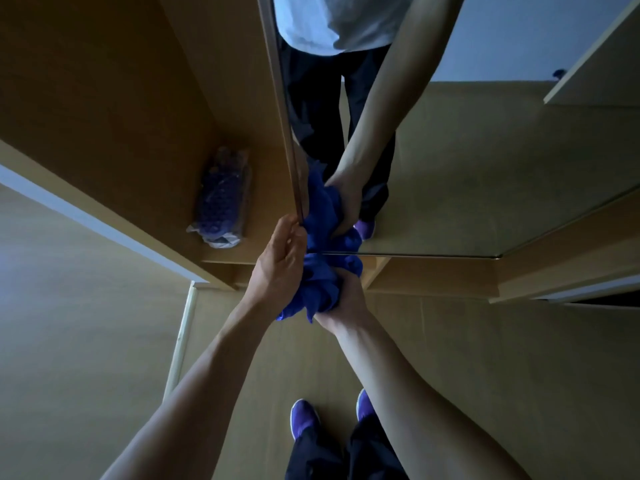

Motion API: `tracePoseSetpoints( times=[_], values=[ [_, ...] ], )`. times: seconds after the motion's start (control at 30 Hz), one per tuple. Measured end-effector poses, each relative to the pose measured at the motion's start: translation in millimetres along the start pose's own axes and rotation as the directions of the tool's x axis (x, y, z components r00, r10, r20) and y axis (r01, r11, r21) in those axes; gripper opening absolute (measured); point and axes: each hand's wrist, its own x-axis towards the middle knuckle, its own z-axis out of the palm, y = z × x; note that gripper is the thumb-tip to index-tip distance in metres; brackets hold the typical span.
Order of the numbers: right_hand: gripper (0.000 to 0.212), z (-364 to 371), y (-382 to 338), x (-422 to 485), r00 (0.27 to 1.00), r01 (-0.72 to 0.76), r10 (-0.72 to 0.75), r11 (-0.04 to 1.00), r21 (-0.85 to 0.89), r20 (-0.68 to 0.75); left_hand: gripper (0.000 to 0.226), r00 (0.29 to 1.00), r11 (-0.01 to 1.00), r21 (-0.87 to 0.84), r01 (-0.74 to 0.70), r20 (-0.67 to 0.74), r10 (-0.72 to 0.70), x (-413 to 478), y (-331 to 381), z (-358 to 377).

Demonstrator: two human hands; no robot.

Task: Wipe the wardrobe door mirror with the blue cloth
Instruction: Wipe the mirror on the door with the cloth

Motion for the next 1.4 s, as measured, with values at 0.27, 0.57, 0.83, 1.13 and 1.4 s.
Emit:
tracePoseSetpoints(
  times=[0.27,0.57,0.83,1.13,1.4],
  values=[
    [0.023,-14.8,-32.0,-12.9,0.992,0.096,-0.086,0.989,0.116,-0.091,0.019,0.998,0.998,-0.064,0.014,-0.057,-0.018,5.9,-8.9,7.2],
    [0.021,-45.5,-73.5,-35.3,0.967,0.226,-0.205,0.964,0.138,-0.148,0.036,0.998,0.997,-0.074,0.031,-0.046,-0.035,2.3,-21.5,14.4],
    [0.029,-10.4,-25.6,-12.2,0.999,0.032,-0.032,0.999,0.034,-0.007,0.018,0.999,1.000,-0.020,-0.011,-0.041,0.010,2.3,-24.3,17.9],
    [0.023,-26.4,-57.5,-22.9,0.995,0.083,-0.081,0.996,0.029,-0.060,0.017,0.991,0.994,-0.038,0.104,-0.079,-0.107,8.5,-30.6,22.7],
    [0.022,-68.1,-120.4,-57.5,0.968,0.209,-0.209,0.978,-0.011,-0.143,0.023,0.972,0.972,0.084,0.221,-0.103,-0.212,1.7,-37.3,36.0]
  ],
)
